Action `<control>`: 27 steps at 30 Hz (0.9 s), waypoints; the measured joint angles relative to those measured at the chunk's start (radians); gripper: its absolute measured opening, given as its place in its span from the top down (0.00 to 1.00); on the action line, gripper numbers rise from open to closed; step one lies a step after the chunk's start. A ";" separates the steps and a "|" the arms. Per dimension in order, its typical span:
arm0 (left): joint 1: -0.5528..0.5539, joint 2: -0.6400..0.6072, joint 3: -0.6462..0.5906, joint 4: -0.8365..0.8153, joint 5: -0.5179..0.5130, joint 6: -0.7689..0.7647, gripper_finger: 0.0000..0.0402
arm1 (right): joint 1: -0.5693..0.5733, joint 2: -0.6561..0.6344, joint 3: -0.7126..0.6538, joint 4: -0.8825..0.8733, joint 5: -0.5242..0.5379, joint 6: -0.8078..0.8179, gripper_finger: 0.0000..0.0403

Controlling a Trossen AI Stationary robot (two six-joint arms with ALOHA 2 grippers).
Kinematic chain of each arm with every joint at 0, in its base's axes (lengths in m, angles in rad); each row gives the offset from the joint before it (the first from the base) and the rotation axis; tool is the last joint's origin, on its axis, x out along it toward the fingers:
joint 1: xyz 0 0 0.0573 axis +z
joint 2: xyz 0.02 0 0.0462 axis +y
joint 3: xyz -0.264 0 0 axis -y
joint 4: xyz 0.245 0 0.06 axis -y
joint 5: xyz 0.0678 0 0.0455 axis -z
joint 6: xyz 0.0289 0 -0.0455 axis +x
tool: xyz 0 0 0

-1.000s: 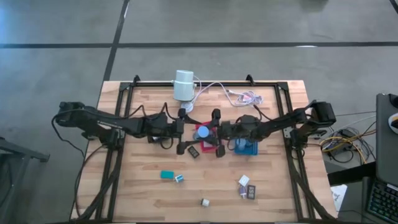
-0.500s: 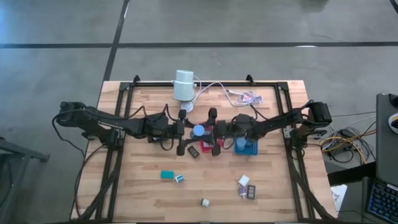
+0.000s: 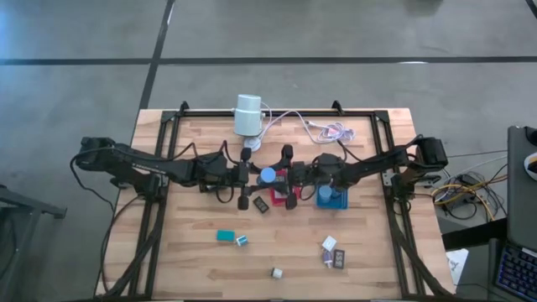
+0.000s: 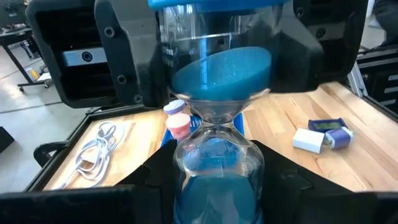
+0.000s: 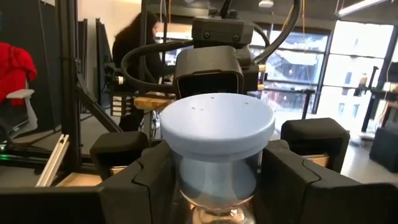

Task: Pick & Place Office items
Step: Put the blue hourglass into the blue bin

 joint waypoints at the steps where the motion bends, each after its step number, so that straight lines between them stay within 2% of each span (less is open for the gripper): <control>1: 0.000 0.000 -0.001 -0.002 0.001 0.003 0.62 | 0.001 -0.004 0.000 -0.013 0.003 0.005 0.53; 10: 0.000 -0.002 0.002 -0.071 -0.001 -0.001 0.62 | 0.002 -0.123 0.001 -0.247 0.011 0.023 0.42; 16: 0.000 -0.008 0.003 -0.160 -0.002 -0.010 0.62 | 0.003 -0.228 0.006 -0.504 0.011 -0.033 0.36; 21: 0.000 -0.007 0.010 -0.236 -0.008 -0.016 0.62 | 0.011 -0.270 0.159 -0.894 0.017 -0.075 0.32; 27: -0.001 -0.007 0.024 -0.265 -0.005 -0.020 0.62 | 0.031 -0.194 0.406 -1.294 0.078 -0.201 0.29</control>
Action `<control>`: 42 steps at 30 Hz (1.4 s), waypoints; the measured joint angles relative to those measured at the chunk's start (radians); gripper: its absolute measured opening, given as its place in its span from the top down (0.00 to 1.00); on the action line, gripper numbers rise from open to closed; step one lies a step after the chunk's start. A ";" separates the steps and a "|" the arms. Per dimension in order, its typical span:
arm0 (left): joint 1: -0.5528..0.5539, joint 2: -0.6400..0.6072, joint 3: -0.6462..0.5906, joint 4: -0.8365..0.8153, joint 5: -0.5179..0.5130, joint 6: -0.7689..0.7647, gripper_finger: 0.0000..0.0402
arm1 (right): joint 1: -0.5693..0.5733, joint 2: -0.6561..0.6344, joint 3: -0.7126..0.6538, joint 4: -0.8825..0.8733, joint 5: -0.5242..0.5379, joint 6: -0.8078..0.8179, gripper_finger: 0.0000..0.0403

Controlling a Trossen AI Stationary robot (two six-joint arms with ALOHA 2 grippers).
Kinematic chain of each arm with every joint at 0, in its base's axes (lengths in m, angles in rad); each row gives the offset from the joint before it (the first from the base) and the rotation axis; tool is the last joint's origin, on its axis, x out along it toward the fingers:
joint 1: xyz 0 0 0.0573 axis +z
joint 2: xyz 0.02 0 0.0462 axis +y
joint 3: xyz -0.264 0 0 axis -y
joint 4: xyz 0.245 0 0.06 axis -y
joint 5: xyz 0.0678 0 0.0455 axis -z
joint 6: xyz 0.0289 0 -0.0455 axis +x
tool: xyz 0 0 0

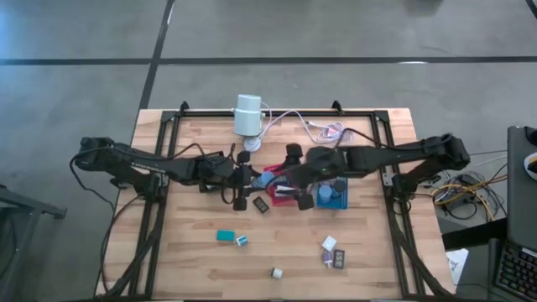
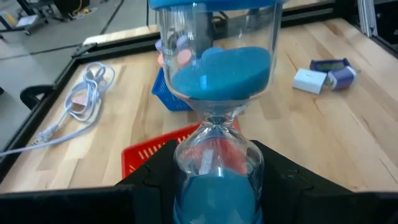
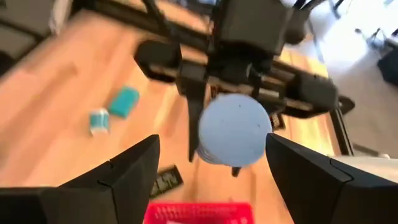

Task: Pick & Place Office items
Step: Put the blue hourglass into the blue bin

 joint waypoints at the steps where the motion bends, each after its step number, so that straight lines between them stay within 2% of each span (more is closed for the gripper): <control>1: 0.000 0.000 0.003 -0.001 0.000 0.000 0.62 | 0.000 0.018 0.031 -0.040 0.008 -0.014 0.28; 11: -0.003 0.000 0.006 -0.035 0.005 0.000 0.62 | -0.001 0.182 0.259 -0.228 0.018 -0.085 0.23; 17: -0.003 0.000 0.006 -0.042 0.005 0.000 0.62 | -0.002 0.259 0.347 -0.316 0.032 -0.102 0.26; 30: -0.004 0.000 0.006 -0.049 0.005 -0.006 0.62 | -0.003 0.276 0.382 -0.371 0.037 -0.111 0.44; 42: -0.004 0.000 0.006 -0.050 0.005 -0.014 0.62 | -0.015 0.276 0.382 -0.379 -0.001 -0.114 0.51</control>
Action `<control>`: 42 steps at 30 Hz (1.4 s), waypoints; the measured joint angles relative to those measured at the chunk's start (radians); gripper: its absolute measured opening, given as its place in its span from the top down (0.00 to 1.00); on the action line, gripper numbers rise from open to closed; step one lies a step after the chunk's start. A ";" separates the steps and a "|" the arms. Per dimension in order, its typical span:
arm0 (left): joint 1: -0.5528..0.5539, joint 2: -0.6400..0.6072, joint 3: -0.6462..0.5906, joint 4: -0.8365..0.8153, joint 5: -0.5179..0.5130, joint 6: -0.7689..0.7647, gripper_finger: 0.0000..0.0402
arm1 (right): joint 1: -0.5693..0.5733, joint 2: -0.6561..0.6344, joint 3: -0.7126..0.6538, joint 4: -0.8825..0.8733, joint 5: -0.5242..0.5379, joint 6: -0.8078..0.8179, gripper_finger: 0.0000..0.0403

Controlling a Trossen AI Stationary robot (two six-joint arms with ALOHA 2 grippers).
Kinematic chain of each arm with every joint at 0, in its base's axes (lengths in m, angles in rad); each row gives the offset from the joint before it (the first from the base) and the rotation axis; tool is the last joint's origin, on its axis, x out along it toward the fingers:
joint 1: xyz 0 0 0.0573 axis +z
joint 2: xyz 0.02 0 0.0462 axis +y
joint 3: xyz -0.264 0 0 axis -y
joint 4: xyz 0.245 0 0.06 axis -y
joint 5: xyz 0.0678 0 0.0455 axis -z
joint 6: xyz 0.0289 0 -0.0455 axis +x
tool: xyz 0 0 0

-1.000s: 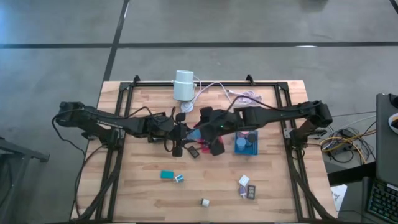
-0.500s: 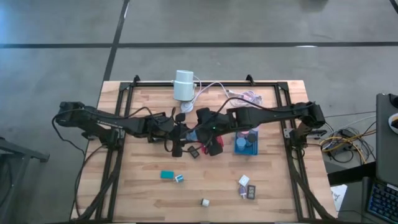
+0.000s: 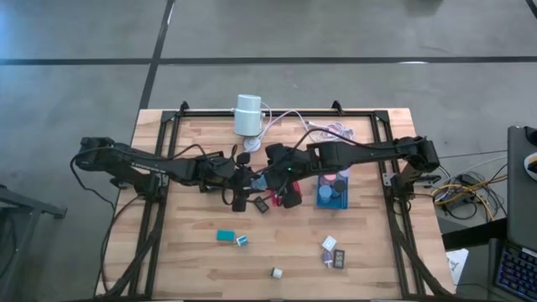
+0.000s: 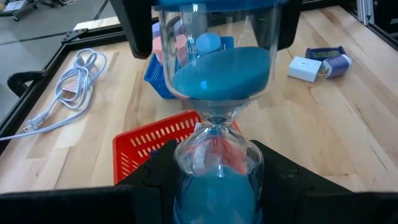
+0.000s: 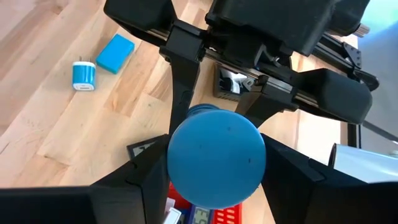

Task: Pick & Place Office items
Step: Put the blue hourglass into the blue bin

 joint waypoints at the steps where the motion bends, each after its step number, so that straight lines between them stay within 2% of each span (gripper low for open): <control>1: 0.000 0.000 0.000 -0.001 0.000 -0.003 0.62 | 0.000 0.000 0.000 -0.001 -0.003 0.000 0.51; 6: 0.000 0.000 0.000 0.001 0.001 -0.008 0.60 | 0.000 -0.003 0.000 -0.003 -0.006 0.002 0.51; 12: -0.001 -0.019 0.001 0.003 0.000 -0.008 0.27 | -0.002 -0.031 -0.002 -0.055 -0.019 0.025 0.51; 15: -0.001 -0.052 0.000 -0.010 0.000 -0.020 0.15 | -0.003 -0.042 -0.002 -0.093 -0.022 0.040 0.51; 18: -0.001 -0.105 0.000 -0.046 0.001 -0.046 0.10 | -0.003 -0.055 -0.002 -0.116 -0.022 0.058 0.51; 21: -0.001 -0.193 -0.020 -0.070 0.040 -0.049 0.10 | -0.003 -0.079 -0.002 -0.167 -0.022 0.079 0.51; 25: -0.002 -0.368 -0.121 -0.020 0.084 -0.038 0.18 | -0.005 -0.133 -0.007 -0.217 -0.081 0.124 0.51; 29: 0.001 -0.560 -0.250 -0.003 0.072 -0.059 0.35 | -0.003 -0.207 -0.011 -0.263 -0.096 0.189 0.51; 34: 0.000 -0.755 -0.436 0.112 0.072 -0.073 0.66 | -0.006 -0.288 -0.013 -0.443 -0.088 0.286 0.51; 38: 0.000 -0.856 -0.572 0.261 0.072 -0.036 0.94 | 0.000 -0.337 -0.025 -0.559 -0.086 0.372 0.51; 39: 0.000 -0.873 -0.593 0.288 0.071 -0.024 0.97 | 0.004 -0.346 -0.032 -0.576 -0.087 0.393 0.51; 42: 0.000 -0.927 -0.637 0.292 0.064 -0.002 0.97 | 0.019 -0.363 -0.056 -0.626 -0.085 0.444 0.51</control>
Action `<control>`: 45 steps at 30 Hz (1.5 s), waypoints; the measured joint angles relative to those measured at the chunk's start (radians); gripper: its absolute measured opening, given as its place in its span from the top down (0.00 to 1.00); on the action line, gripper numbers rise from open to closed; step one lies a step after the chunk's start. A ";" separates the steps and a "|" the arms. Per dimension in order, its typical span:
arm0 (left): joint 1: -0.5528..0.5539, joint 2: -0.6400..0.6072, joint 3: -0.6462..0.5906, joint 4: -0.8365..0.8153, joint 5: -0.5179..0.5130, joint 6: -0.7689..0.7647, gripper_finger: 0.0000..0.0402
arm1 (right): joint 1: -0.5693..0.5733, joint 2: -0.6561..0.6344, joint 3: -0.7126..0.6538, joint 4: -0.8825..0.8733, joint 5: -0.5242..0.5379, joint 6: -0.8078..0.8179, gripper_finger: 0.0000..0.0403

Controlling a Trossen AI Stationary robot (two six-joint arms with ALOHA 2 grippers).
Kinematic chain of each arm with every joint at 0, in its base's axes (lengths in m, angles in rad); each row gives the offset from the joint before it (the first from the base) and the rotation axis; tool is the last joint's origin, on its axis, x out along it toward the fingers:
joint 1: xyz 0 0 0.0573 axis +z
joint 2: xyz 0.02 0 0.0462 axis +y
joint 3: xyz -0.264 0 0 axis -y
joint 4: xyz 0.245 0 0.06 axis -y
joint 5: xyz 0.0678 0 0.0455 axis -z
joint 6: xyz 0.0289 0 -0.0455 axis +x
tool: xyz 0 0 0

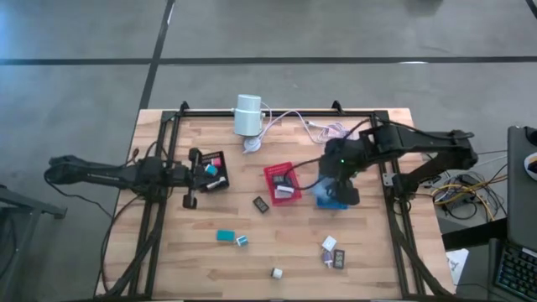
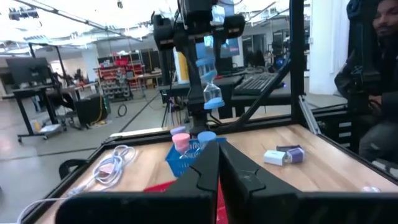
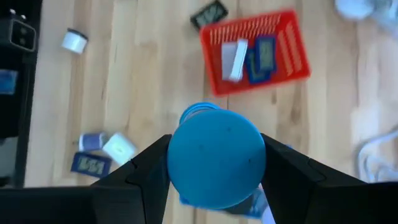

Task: Pick & Place Office items
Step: Put the blue hourglass into the blue bin

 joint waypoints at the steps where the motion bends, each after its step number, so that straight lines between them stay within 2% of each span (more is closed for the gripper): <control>1: 0.000 -0.015 -0.008 -0.001 0.000 0.005 0.97 | 0.004 -0.006 -0.011 -0.007 0.010 0.021 0.51; 4: 0.000 -0.047 -0.017 -0.009 -0.003 0.013 0.98 | 0.014 -0.031 -0.067 -0.011 0.077 0.093 0.51; 8: 0.000 -0.066 -0.018 -0.013 -0.003 0.008 1.00 | 0.035 -0.063 -0.170 -0.009 0.108 0.191 0.51; 18: 0.000 -0.067 -0.018 -0.040 -0.004 -0.002 0.99 | 0.153 -0.178 -0.387 0.069 0.132 0.449 0.51; 24: 0.000 -0.067 -0.018 -0.040 -0.004 -0.006 0.99 | 0.205 -0.187 -0.462 0.078 0.185 0.605 0.51; 26: 0.000 -0.067 -0.018 -0.041 -0.004 -0.006 0.99 | 0.224 -0.187 -0.489 0.089 0.191 0.621 0.51; 32: 0.001 -0.067 -0.018 -0.044 -0.004 -0.006 0.99 | 0.276 -0.187 -0.555 0.134 0.316 0.645 0.51; 45: 0.001 -0.067 -0.018 -0.044 -0.004 -0.005 0.99 | 0.304 -0.187 -0.641 0.226 0.333 0.684 0.51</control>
